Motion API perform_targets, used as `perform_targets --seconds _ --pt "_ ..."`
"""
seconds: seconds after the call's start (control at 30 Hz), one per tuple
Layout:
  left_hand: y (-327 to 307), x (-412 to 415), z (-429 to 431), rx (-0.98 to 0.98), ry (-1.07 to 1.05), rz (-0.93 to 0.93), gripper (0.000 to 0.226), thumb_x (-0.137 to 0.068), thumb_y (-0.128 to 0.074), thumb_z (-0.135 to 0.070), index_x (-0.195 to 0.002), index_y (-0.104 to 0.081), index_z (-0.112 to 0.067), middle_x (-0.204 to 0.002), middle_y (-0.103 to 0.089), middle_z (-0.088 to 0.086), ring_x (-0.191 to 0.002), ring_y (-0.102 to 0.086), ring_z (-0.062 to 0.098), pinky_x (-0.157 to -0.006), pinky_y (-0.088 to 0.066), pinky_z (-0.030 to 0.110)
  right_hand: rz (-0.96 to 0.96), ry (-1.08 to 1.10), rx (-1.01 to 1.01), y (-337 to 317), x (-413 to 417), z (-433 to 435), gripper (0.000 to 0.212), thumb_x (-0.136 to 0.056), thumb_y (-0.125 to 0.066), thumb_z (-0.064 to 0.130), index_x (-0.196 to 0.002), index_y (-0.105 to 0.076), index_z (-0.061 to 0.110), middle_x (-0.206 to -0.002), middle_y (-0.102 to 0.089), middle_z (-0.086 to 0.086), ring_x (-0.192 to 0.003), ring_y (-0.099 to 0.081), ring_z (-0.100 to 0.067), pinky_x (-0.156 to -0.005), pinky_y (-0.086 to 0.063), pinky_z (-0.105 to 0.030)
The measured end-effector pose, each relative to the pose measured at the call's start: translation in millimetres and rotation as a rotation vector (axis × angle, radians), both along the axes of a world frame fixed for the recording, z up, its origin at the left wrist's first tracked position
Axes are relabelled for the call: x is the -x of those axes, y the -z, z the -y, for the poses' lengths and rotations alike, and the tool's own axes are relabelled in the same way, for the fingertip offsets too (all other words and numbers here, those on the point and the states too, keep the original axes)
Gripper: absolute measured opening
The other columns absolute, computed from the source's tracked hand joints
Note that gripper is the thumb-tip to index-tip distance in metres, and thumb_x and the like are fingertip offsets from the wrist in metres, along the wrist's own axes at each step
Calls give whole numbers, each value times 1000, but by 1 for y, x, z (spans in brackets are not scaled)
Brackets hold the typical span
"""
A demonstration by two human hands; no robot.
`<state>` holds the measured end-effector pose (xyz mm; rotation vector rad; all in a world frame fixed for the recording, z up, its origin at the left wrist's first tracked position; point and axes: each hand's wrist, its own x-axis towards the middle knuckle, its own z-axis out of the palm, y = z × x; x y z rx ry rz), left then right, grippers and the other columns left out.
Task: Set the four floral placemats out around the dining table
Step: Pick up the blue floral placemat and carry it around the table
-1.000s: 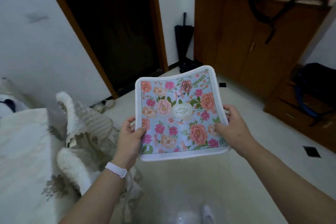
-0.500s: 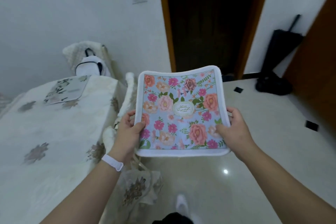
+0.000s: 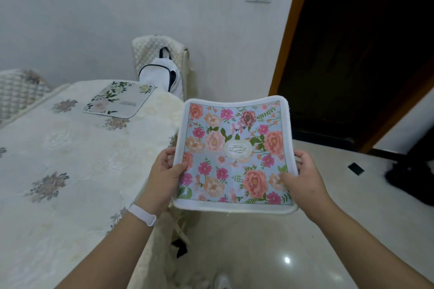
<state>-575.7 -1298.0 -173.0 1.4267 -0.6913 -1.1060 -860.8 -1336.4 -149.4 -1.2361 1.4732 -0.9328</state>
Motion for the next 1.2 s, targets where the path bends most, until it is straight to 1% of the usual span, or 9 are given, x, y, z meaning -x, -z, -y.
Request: perform_targets --seconds 0.13,0.3,0.4,0.53,0.63,0.83,1.0,1.13,1.2 --pt "0 -19 32 -11 -70 -13 25 -92 -61 -5 -114 -49 -11 -104 -72 17 -85 -72 36 -72 -59 49 -13 -48 -10 -3 -22 50 42 -88 -60 -1 -114 -49 30 -99 -68 3 -80 -73 -16 -57 -60 -32" --pt "-3 -37 51 4 -222 -51 25 -92 -59 1 -113 -49 -8 -94 -74 16 -76 -73 32 -56 -59 37 -22 -197 -6 2 -49 111 41 -88 -60 0 -112 -49 31 -101 -69 2 -82 -73 -14 -62 -61 -34" --pt "-2 -47 55 -13 -311 -39 21 -92 -56 3 -107 -50 -11 -89 -75 12 -70 -73 28 -53 -58 33 -13 -292 -34 13 -71 143 42 -88 -60 0 -107 -50 37 -101 -70 3 -83 -73 -16 -67 -62 -41" --pt "-2 -60 68 -72 -454 40 22 -92 -56 3 -110 -51 -10 -93 -73 18 -72 -73 29 -55 -59 35 38 -458 -53 24 -103 193 42 -89 -58 -2 -102 -50 37 -100 -69 3 -79 -73 -13 -60 -61 -32" --pt "-4 -61 85 -98 -563 62 22 -92 -57 0 -109 -52 -13 -95 -74 18 -78 -73 33 -60 -60 39 67 -570 -74 30 -120 235 37 -90 -57 -1 -111 -49 28 -101 -67 4 -80 -72 -11 -58 -58 -27" --pt "-13 -35 126 -100 -760 62 20 -94 -56 -2 -110 -53 -14 -98 -73 17 -83 -72 36 -74 -57 50 79 -806 -93 24 -144 329 37 -89 -56 -3 -102 -50 32 -103 -68 3 -83 -72 -15 -65 -61 -33" --pt "-13 -20 139 -124 -931 74 22 -96 -53 -1 -113 -52 -15 -104 -72 19 -88 -71 38 -78 -57 54 87 -950 -111 26 -175 367 36 -90 -56 -3 -118 -48 19 -107 -65 1 -86 -70 -15 -54 -56 -21" --pt "-12 -13 130 -152 -1053 86 20 -96 -52 -3 -107 -53 -19 -99 -73 14 -82 -73 31 -63 -60 40 59 -1061 -122 34 -204 371 36 -89 -57 -2 -114 -47 22 -106 -66 -1 -84 -70 -20 -66 -62 -42" --pt "-8 -14 125 -149 -1111 78 20 -96 -53 -4 -107 -52 -20 -96 -74 11 -79 -74 26 -58 -60 33 28 -1117 -109 38 -220 371 35 -90 -57 -1 -111 -48 25 -101 -66 2 -81 -70 -19 -70 -61 -46"
